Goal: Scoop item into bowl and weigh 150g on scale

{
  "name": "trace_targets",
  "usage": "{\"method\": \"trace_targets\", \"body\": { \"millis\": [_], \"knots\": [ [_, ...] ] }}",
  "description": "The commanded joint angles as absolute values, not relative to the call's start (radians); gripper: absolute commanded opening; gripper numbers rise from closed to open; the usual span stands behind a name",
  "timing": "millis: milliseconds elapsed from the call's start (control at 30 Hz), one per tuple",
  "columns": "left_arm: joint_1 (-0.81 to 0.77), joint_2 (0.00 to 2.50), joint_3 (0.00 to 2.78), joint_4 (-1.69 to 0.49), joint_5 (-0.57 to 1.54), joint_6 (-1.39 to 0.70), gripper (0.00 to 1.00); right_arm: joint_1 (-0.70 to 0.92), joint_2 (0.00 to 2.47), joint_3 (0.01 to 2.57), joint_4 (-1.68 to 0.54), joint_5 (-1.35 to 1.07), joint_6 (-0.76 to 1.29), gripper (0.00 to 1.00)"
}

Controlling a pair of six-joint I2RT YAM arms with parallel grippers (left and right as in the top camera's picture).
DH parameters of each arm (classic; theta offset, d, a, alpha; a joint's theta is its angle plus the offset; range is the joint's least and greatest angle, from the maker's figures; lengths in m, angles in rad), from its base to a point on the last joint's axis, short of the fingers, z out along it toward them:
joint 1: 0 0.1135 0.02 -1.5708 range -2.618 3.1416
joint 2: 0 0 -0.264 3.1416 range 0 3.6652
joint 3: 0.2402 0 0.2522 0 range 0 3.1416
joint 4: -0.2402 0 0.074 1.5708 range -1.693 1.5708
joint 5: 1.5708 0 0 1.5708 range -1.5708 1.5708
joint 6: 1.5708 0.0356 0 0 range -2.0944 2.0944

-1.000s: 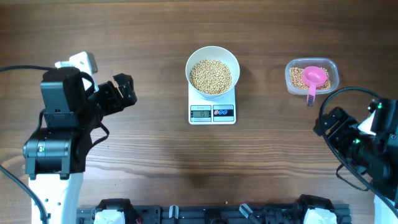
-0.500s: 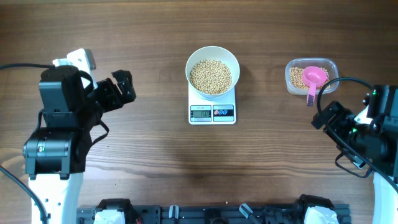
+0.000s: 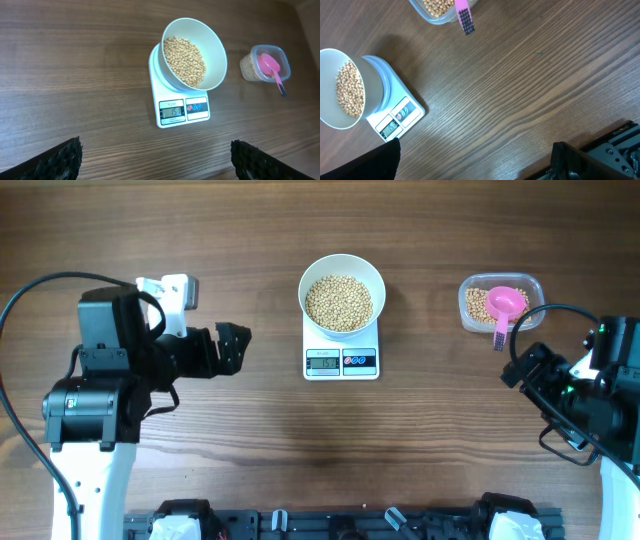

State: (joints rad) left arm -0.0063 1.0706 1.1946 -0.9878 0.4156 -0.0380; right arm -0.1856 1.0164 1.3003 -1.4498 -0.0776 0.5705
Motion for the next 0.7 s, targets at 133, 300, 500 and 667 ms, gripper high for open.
{"method": "trace_targets", "body": {
  "millis": [133, 300, 500, 667],
  "knots": [
    [-0.002, 1.074, 1.21, -0.989, 0.452, 0.0, 1.0, -0.181, 1.017, 1.307, -1.446, -0.061, 0.553, 1.0],
    [-0.002, 1.074, 1.21, -0.989, 0.452, 0.0, 1.0, -0.181, 1.017, 1.307, -1.446, -0.061, 0.553, 1.0],
    [-0.002, 1.074, 1.21, -0.989, 0.452, 0.0, 1.0, -0.181, 1.0, 1.307, -1.446, -0.061, 0.553, 1.0],
    [-0.002, 1.074, 1.21, -0.989, 0.452, 0.0, 1.0, -0.181, 0.882, 1.307, -1.444, -0.061, 0.553, 1.0]
  ]
}}
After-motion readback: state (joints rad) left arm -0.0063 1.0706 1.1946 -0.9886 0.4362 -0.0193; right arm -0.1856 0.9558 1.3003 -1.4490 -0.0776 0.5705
